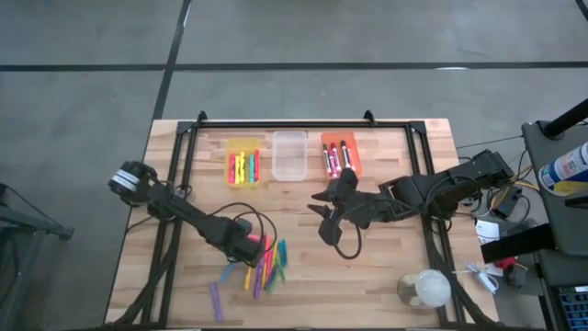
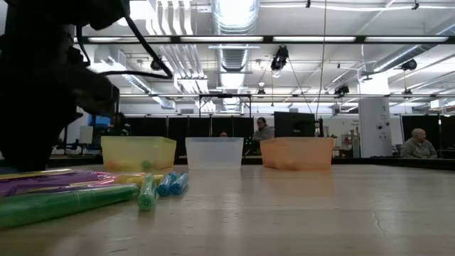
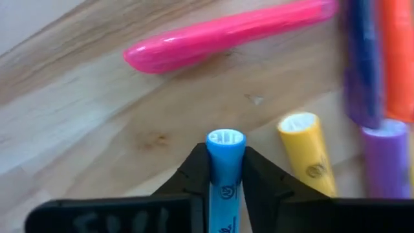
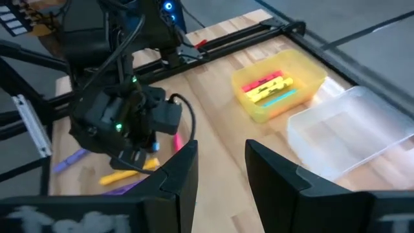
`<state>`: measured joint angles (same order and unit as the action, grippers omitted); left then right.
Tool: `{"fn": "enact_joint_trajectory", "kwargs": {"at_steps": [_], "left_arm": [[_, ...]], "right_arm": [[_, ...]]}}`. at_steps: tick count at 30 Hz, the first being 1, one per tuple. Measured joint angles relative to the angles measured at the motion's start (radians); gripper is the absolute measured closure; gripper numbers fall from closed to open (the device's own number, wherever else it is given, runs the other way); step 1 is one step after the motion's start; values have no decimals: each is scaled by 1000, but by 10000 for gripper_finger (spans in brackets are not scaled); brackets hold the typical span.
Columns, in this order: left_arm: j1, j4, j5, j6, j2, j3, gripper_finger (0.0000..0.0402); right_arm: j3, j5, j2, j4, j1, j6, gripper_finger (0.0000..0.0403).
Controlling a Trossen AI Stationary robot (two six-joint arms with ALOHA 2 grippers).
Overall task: Pick & Place Markers
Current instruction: Put the blue highlighter pen into the yellow bin
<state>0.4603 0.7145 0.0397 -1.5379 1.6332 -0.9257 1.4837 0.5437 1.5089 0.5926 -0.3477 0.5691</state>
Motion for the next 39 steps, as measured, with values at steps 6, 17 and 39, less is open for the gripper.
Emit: {"fn": "enact_joint_trajectory", "kwargs": {"at_steps": [6, 17, 39], "left_arm": [[0, 12, 49, 4, -82, 0, 347], [-58, 81, -40, -10, -341, 0, 346], [-1199, 124, 125, 701, -438, -58, 345]], "right_arm": [[0, -22, 0, 0, -2, 23, 282], [0, -21, 0, 0, -1, 22, 282], [0, -20, 0, 0, 74, -168, 282]]}}
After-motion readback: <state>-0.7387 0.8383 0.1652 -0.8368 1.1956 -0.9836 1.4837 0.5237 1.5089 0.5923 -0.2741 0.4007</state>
